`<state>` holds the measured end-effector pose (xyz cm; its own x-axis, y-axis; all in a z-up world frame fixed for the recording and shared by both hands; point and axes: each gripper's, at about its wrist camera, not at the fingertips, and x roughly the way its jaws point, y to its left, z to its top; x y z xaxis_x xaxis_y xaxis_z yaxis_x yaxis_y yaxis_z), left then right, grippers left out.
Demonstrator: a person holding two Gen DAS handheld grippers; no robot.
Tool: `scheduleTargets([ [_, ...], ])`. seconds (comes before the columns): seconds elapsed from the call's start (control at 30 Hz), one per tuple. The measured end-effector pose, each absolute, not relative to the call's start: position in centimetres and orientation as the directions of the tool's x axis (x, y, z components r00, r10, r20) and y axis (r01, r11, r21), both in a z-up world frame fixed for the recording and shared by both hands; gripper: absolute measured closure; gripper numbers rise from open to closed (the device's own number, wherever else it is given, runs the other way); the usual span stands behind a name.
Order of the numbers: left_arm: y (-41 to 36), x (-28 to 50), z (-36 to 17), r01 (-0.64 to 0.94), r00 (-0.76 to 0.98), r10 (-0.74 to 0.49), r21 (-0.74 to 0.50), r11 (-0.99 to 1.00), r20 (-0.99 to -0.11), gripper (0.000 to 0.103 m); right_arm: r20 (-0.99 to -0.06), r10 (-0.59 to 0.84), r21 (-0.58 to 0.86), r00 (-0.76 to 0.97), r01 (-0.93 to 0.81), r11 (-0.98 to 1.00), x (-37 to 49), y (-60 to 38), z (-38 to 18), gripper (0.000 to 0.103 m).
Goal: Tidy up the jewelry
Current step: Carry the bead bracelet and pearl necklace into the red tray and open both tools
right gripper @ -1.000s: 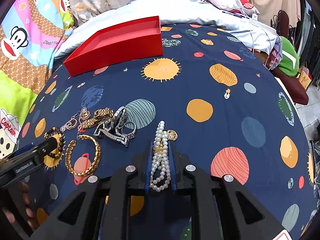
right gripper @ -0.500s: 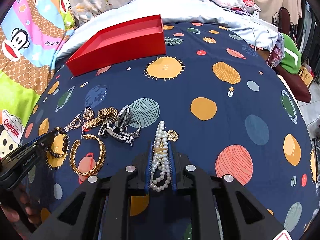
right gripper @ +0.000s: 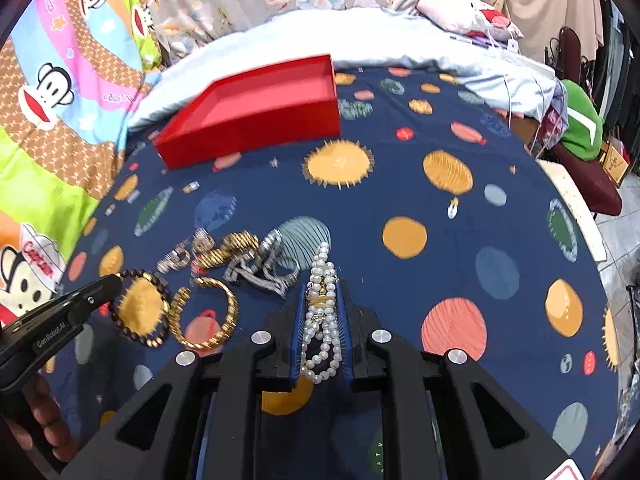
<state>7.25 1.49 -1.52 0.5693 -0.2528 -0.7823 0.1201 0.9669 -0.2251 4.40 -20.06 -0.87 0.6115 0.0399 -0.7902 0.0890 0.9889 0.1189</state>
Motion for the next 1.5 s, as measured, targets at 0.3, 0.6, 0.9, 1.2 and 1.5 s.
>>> scheduleTargets([
  [0.3, 0.4, 7.4, 4.0, 0.192, 0.644, -0.287, -0.213, 0.958, -0.709, 0.096, -0.733, 0.083, 0.141, 0.675, 0.032, 0.99, 5.6, -19.7, 3.1, 0.089],
  [0.6, -0.7, 14.5, 8.3, 0.241, 0.704, -0.315, -0.203, 0.949, -0.636, 0.096, -0.694, 0.153, 0.186, 0.704, -0.03, 0.982, 12.9, -20.0, 5.5, 0.089],
  [0.9, -1.9, 27.9, 9.0, 0.224, 0.743, -0.289, -0.182, 0.957, -0.604, 0.096, -0.703, 0.202, 0.217, 0.682, -0.065, 0.974, 26.5, -20.8, 5.4, 0.089],
  [1.2, -2.8, 38.1, 6.1, 0.212, 0.717, -0.271, -0.17, 0.962, -0.642, 0.096, -0.758, 0.203, 0.214, 0.62, -0.057, 0.975, 37.8, -20.3, 2.2, 0.089],
  [1.5, -3.2, 42.9, 3.0, 0.177, 0.69, -0.231, -0.149, 0.973, -0.686, 0.092, -0.786, 0.084, 0.087, 0.613, -0.025, 0.996, 42.1, -20.5, 0.1, 0.076],
])
